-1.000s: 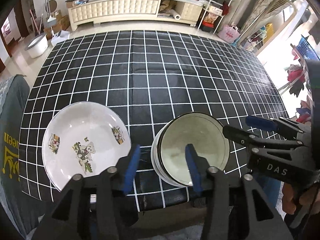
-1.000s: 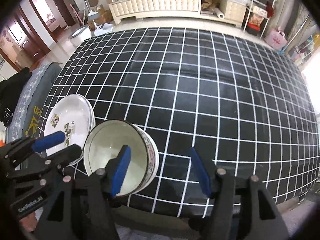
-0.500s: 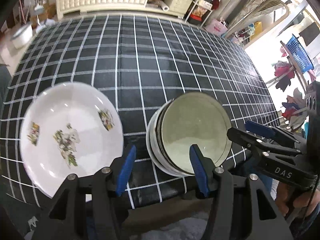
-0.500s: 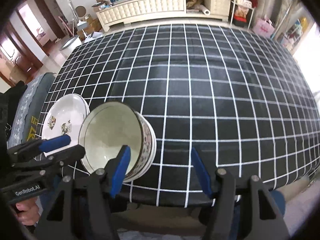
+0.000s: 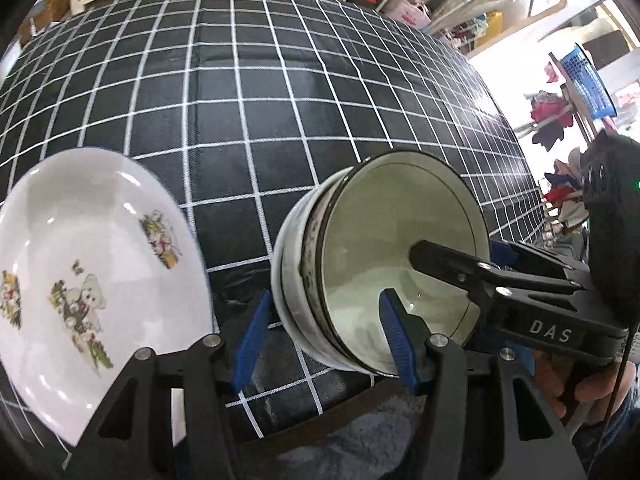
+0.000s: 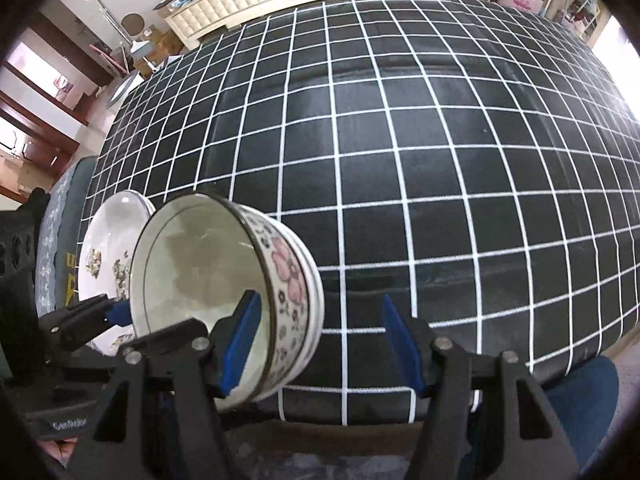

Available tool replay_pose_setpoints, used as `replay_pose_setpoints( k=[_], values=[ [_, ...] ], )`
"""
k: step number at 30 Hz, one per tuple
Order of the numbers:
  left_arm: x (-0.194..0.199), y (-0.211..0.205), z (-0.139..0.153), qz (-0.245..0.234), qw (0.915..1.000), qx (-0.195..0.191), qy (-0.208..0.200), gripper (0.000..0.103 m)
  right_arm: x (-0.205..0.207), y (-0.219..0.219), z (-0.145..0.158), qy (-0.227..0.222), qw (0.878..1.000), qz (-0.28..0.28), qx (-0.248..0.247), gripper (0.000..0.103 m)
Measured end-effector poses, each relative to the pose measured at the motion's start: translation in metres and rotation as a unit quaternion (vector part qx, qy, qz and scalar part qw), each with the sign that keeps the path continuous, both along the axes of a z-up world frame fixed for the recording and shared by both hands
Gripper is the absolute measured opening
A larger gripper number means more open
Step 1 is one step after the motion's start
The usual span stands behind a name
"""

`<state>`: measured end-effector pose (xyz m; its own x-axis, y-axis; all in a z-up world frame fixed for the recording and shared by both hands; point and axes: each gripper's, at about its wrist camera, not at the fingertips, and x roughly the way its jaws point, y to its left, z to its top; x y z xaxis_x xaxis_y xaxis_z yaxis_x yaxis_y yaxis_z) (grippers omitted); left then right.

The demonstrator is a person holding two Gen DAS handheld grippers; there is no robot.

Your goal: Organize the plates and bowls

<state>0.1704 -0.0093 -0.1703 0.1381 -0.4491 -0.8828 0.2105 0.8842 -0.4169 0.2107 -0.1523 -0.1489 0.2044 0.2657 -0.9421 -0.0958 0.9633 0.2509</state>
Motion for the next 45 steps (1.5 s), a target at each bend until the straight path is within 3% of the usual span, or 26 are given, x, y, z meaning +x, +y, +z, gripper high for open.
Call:
replay_pose_setpoints(
  k=[15,18,24,33,45],
  values=[
    [0.009,-0.006,-0.019,-0.015,0.9998,0.008,0.01,0.052,0.004,-0.004,-0.02,0.053,0.996,-0.01,0.076,0.067],
    [0.007,0.0,-0.02,-0.008,0.9999,0.001,0.013,0.051,0.003,-0.006,-0.021,0.056,0.994,-0.014,0.093,0.061],
    [0.002,0.005,-0.018,-0.006,0.9999,0.008,0.009,0.051,-0.001,-0.009,-0.018,0.058,0.995,-0.011,0.079,0.061],
    [0.001,-0.014,-0.018,0.011,0.9993,0.034,0.009,0.052,0.001,-0.004,-0.018,0.069,0.994,-0.05,0.068,0.062],
    [0.003,-0.014,-0.002,0.036,0.9991,0.023,-0.006,0.049,0.005,-0.004,-0.004,0.063,0.992,-0.061,0.086,0.057]
  ],
)
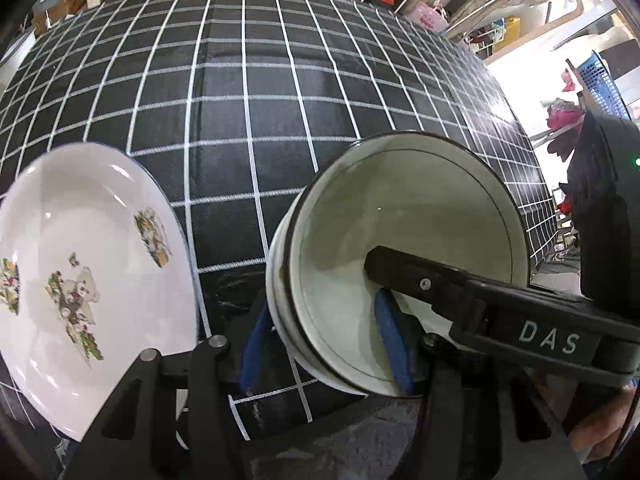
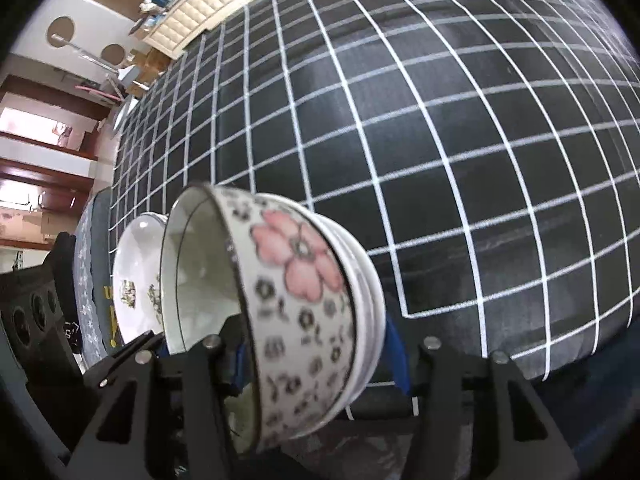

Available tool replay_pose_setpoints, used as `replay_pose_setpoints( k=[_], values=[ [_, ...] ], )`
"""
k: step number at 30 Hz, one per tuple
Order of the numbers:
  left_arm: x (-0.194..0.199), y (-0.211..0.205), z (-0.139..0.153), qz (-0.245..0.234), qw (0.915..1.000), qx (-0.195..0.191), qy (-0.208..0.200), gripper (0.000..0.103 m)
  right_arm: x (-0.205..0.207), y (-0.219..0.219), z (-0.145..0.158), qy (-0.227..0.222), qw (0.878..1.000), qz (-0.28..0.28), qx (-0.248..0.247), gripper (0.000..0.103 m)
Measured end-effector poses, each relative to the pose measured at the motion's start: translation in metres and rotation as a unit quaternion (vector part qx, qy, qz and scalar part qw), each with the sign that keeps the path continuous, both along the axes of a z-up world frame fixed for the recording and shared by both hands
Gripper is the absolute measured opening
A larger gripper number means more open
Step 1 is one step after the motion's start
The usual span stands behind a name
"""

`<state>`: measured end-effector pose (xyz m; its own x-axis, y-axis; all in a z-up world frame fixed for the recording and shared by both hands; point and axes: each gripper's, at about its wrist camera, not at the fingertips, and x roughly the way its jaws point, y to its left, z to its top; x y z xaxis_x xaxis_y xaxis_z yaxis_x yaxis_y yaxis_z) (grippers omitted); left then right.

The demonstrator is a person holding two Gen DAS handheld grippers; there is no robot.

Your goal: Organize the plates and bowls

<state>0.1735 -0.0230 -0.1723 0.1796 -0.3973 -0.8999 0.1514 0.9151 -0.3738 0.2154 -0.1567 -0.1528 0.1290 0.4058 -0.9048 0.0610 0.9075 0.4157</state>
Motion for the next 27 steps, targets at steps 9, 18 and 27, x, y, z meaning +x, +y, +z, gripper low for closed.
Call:
replay_pose_setpoints(
  k=[9,18,27],
  values=[
    [-0.002,0.012,0.007,0.014,0.9998,-0.007,-0.012,0.049,-0.001,0.017,0.011,-0.027,0.999,0.019,-0.01,0.057],
    [-0.001,0.059,0.039,0.053,0.9979,-0.001,-0.036,0.049,0.013,0.066,0.037,-0.044,0.997,0.055,0.001,0.057],
    [-0.005,0.126,0.045,0.119,0.992,0.004,-0.041,0.049,0.031,0.141,0.034,-0.045,0.992,0.117,0.007,0.057]
  ],
)
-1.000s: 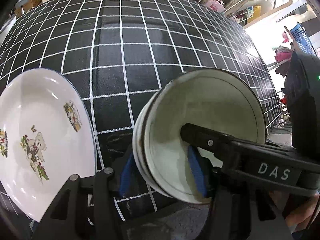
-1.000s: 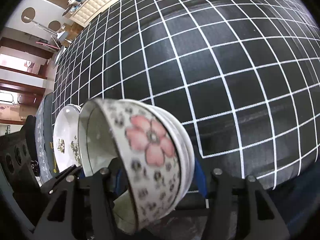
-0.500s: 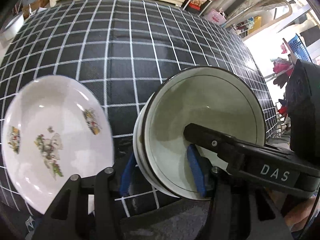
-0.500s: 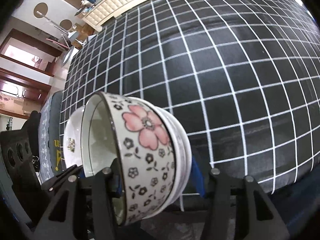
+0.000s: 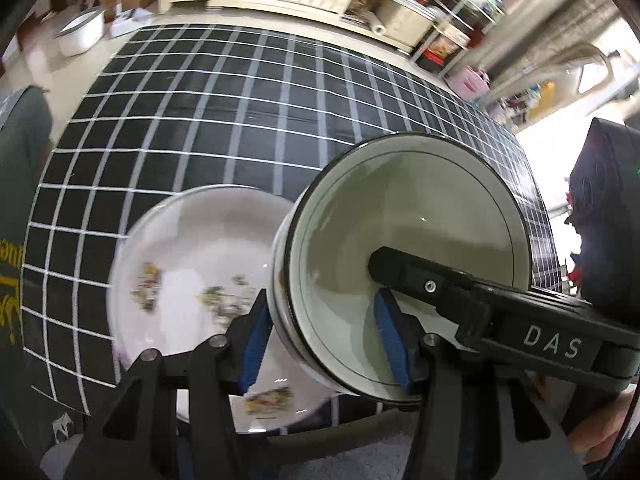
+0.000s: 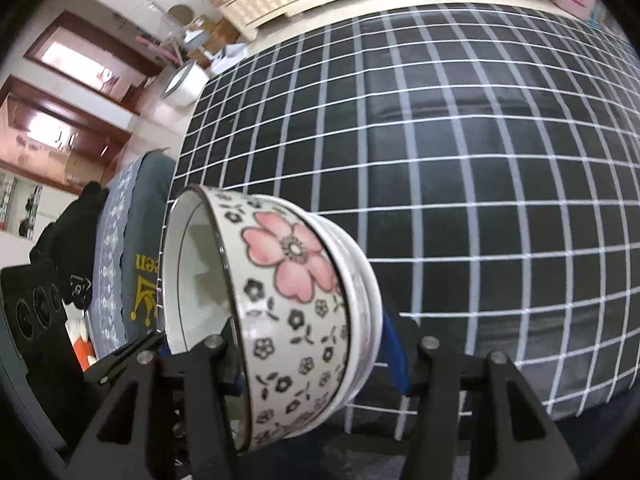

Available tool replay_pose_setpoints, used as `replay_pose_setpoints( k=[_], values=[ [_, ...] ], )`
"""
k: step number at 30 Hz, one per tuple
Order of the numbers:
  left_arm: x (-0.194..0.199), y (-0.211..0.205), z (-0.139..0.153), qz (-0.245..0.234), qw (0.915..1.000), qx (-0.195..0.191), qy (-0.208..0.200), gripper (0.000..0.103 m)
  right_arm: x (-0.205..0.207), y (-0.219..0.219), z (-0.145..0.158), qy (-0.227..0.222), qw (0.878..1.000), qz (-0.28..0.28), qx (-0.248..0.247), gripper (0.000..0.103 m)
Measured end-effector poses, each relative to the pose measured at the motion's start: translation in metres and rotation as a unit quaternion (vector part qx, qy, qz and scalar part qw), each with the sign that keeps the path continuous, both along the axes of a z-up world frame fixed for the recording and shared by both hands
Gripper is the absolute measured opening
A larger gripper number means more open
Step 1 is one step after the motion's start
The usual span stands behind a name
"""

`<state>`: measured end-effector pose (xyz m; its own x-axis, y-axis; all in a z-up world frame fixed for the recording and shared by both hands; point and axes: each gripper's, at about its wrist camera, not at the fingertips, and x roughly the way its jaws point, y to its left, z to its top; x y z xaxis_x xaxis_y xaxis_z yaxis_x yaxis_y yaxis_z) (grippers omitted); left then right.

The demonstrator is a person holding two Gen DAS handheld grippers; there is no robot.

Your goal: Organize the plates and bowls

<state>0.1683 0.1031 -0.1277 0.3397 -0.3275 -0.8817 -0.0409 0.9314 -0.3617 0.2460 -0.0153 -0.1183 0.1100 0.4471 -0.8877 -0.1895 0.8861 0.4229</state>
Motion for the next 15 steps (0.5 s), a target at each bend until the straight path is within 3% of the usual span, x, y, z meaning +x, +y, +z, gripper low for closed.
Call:
replay_pose_setpoints(
  k=[8,15],
  values=[
    [-0.002,0.041,-0.017,0.04,0.999,-0.004,0.017,0.049,0.006,0.036,-0.018,0.014,0.999,0.03,-0.007,0.056],
    [-0.007,0.047,-0.023,0.045,0.9988,-0.005,0.022,0.049,0.004,0.04,-0.025,0.018,0.999,0.039,-0.009,0.056]
  ],
)
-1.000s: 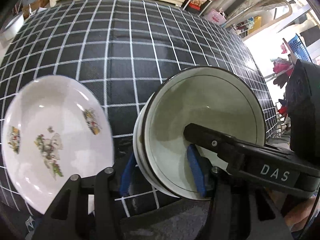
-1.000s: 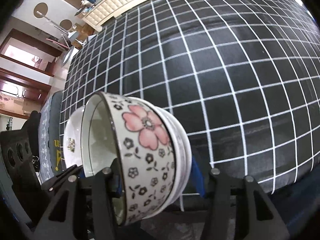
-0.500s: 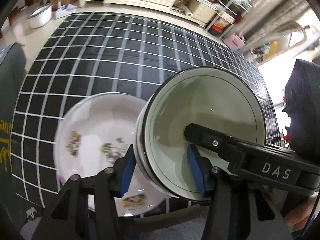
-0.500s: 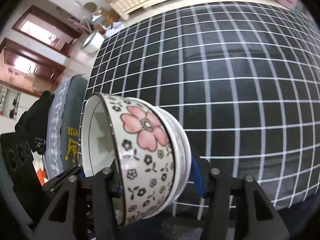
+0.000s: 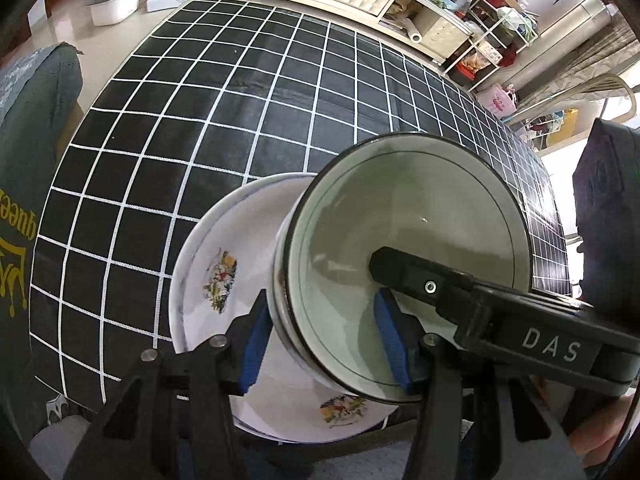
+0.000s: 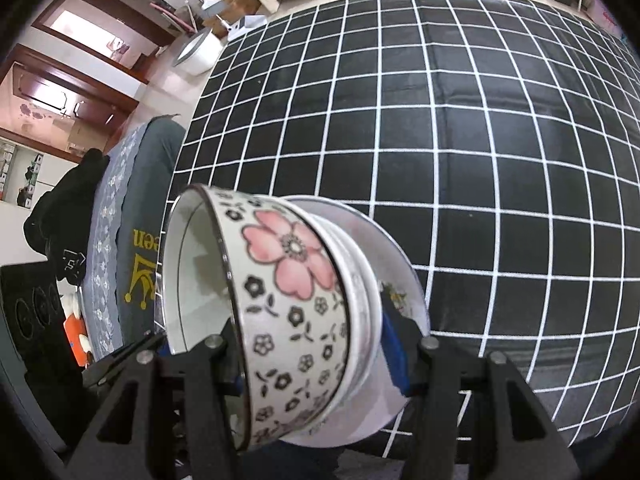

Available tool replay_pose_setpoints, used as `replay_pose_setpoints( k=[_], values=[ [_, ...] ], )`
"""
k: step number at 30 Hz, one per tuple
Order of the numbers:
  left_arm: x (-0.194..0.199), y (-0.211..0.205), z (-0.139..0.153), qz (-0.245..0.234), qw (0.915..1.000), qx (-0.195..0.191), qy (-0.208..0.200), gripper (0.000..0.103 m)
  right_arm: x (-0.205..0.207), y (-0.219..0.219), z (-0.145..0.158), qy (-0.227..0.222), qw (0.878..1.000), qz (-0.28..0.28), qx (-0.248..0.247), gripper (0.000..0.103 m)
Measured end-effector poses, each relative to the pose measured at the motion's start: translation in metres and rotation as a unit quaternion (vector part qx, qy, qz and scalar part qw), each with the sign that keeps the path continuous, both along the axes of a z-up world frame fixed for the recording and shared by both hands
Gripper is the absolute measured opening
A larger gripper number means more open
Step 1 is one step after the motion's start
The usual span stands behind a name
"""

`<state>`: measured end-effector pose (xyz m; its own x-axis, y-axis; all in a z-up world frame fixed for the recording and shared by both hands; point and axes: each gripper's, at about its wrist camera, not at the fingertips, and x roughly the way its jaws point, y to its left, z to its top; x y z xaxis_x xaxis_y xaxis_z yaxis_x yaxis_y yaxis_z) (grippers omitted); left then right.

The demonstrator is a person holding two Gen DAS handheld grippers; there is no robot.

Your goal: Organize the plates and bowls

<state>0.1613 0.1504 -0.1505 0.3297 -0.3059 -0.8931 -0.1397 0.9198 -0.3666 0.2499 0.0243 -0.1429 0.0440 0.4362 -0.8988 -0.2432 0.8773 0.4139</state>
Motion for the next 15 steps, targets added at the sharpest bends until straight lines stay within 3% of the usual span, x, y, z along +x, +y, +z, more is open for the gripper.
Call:
replay_pose_setpoints(
  k=[15],
  values=[
    [-0.004,0.002,-0.005,-0.011,0.9999,0.004,-0.005,0.048,-0.001,-0.014,-0.01,0.016,0.999,0.013,0.039,0.054]
  ],
)
